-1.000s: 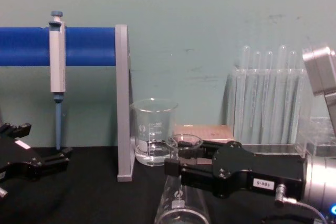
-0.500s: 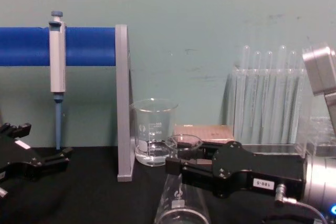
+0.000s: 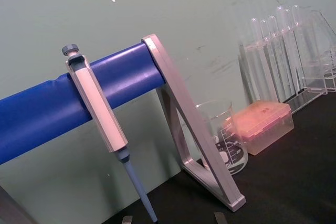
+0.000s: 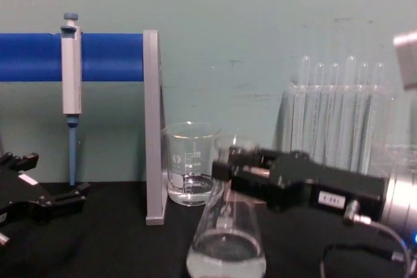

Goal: Grasp the erlenmeyer flask with one hand, shake it three times, then place it back.

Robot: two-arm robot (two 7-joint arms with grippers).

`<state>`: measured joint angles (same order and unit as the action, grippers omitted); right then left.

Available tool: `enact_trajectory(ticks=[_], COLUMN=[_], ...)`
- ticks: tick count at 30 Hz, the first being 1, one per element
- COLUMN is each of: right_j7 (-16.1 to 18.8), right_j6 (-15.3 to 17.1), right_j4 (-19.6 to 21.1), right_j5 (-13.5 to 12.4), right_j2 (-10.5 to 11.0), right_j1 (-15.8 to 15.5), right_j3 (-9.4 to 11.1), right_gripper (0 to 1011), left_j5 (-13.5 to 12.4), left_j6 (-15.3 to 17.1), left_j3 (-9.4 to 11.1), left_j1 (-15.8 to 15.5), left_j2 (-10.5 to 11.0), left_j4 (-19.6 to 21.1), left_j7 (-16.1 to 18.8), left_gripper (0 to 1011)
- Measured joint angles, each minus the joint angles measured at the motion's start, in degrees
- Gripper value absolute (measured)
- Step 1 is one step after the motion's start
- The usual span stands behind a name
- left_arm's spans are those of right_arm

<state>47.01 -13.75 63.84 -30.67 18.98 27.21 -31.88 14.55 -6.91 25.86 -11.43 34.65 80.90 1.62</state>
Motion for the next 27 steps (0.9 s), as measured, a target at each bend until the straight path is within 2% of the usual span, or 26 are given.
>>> enact_trajectory(ticks=[4, 9, 13, 18, 22, 27], right_j7=[-4.55, -11.05, -16.95, -23.48, -26.18, -27.45], right_j6=[1.14, 2.59, 3.52, 4.3, 4.89, 5.42], right_j4=[4.57, 10.23, 14.42, 17.76, 19.03, 19.76], right_j5=[-0.06, 1.09, 3.22, 6.04, 7.13, 7.97], right_j2=[0.61, 0.99, 0.82, 0.5, 0.27, -0.06], right_j1=[-1.9, -4.48, -6.76, -9.28, -10.48, -11.3], right_j3=[1.51, 3.39, 5.06, 7.24, 8.65, 9.7], right_gripper=[450, 450, 449, 450, 449, 449], left_j5=[0.0, 0.0, 0.0, 0.0, 0.0, 0.0], left_j6=[0.0, 0.0, 0.0, 0.0, 0.0, 0.0], left_j3=[0.0, 0.0, 0.0, 0.0, 0.0, 0.0], left_j1=[0.0, 0.0, 0.0, 0.0, 0.0, 0.0], left_j2=[0.0, 0.0, 0.0, 0.0, 0.0, 0.0], left_j4=[0.0, 0.0, 0.0, 0.0, 0.0, 0.0], left_j7=[0.0, 0.0, 0.0, 0.0, 0.0, 0.0], left_gripper=[1001, 1001, 1001, 1001, 1001, 1001])
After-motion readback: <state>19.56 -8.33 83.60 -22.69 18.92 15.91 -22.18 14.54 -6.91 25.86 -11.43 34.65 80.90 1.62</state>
